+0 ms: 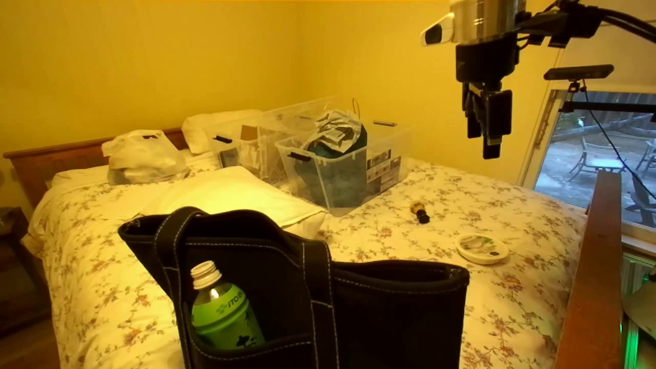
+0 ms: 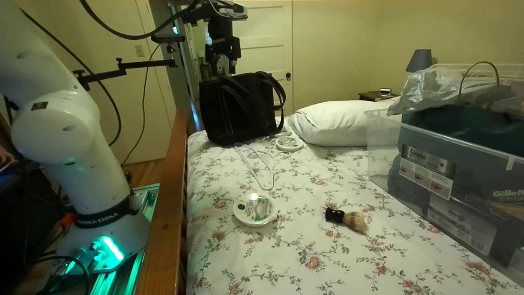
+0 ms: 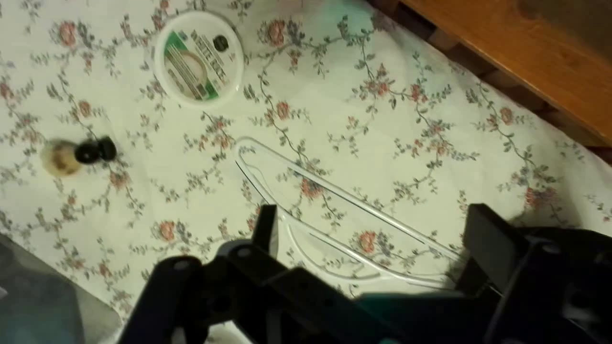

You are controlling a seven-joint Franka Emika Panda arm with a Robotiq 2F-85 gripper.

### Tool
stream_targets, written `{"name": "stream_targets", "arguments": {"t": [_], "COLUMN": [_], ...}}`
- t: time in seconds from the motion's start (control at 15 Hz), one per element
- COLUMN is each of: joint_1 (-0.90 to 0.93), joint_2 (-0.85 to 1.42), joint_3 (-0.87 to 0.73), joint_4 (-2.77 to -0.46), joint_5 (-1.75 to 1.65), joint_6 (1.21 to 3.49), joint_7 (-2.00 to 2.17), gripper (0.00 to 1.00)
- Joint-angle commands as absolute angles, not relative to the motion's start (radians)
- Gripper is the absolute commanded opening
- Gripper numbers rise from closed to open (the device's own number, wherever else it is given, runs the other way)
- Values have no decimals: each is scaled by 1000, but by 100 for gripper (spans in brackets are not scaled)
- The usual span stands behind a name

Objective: Move the black bag to the left.

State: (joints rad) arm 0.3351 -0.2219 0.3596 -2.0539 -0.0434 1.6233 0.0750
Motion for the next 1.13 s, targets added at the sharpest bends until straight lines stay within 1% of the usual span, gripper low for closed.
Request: {"name": "stream_targets", "arguments": {"t": [0.0,0.27,0.53,0.6,1.07], "joint_1": [274,205,165,171,170], "joint_2": [-198,-169,-166,-174,-173], "joint_3": [310,238,191,199,199], "joint_4": [-2051,-2033,-2016,-2044,-2041], "joint_5": [-41,-2,93,33,37], "joint_6": [1551,1513,1547,1550,1550], "joint_7": [135,193,276,227,228], "gripper": [100,100,100,100,100]}}
